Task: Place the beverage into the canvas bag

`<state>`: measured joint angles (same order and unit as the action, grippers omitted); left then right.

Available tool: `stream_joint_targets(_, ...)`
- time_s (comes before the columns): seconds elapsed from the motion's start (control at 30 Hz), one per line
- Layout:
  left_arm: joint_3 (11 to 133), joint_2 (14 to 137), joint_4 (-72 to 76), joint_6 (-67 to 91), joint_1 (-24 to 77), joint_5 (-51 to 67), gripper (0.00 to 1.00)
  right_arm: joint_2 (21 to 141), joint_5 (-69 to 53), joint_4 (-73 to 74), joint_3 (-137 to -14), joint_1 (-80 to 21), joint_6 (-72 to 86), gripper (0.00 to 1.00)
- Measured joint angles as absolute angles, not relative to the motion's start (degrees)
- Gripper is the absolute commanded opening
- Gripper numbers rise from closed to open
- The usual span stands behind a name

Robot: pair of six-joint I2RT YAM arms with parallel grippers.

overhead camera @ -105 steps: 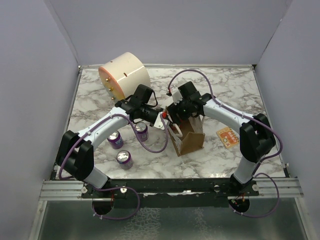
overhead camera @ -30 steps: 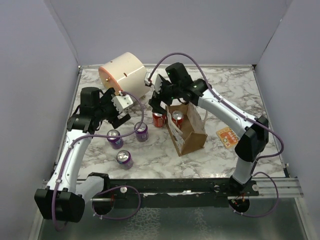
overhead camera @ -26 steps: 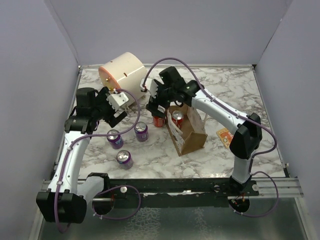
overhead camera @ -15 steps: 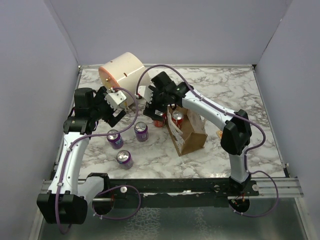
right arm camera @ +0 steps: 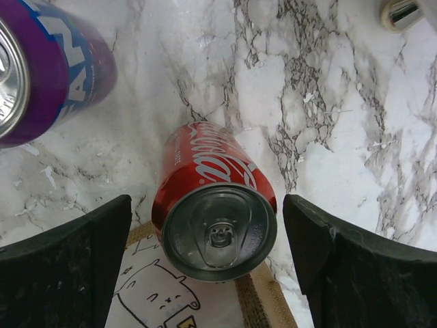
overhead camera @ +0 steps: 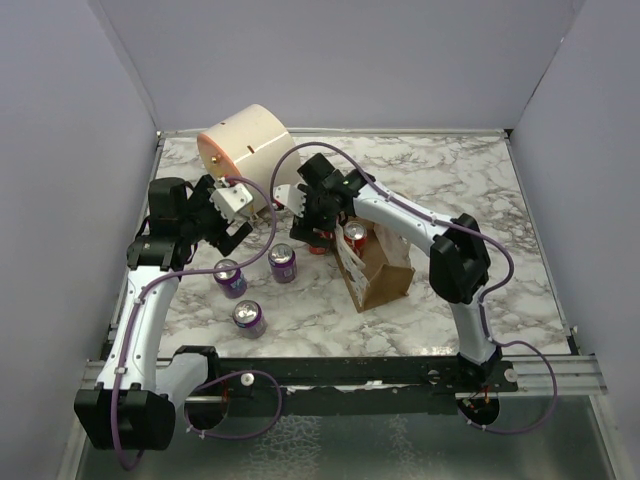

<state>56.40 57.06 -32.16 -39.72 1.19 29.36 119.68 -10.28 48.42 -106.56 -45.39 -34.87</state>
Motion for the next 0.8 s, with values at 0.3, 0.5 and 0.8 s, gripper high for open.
stream_joint_targets(0.3, 56.42, 57.71, -32.12, -39.22, 1.19, 31.0, 0.99, 120.33, -9.54, 48.77, -106.56, -45.36, -35.57, 0.54)
stream_joint_targets(0.5, 56.42, 58.89, -31.99, -38.26, 1.19, 31.92, 0.99, 120.25, -10.07, 48.53, -106.59, -45.36, -34.76, 0.38)
stream_joint_targets(0.8, 56.45, 58.81, -29.02, -36.34, 1.19, 33.15, 0.99, 116.16, -12.8, 48.62, -107.57, -45.39, -29.17, 0.29)
